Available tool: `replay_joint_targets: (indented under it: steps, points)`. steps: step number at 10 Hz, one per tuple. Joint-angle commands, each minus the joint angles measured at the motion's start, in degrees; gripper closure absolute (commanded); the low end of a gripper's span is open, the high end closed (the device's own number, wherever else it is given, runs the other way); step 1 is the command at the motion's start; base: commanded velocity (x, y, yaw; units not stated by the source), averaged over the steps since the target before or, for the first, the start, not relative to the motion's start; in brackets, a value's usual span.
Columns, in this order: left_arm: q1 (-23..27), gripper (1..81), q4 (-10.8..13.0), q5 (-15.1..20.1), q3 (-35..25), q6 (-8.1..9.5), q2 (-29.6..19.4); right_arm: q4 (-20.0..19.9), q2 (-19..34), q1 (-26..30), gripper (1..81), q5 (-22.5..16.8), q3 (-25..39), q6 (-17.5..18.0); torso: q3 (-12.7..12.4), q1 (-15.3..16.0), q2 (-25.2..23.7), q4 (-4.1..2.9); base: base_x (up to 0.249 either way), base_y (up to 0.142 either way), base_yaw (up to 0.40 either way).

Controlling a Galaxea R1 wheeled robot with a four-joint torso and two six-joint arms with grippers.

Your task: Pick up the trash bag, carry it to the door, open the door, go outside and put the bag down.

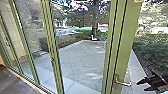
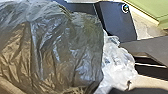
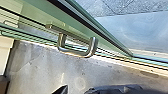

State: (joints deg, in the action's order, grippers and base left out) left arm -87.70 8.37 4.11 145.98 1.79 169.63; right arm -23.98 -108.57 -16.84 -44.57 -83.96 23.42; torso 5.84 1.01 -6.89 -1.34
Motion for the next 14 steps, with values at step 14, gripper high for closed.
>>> replay_joint_targets:
  steps: [14]
  points:
    - [2.3,81.1,-0.4,4.6,0.8,0.14,-0.1,-1.9,-18.0,5.4,1.0,-5.0,-21.6,13.3,0.1,0.1,0.1,0.00,0.000,0.000,0.000]
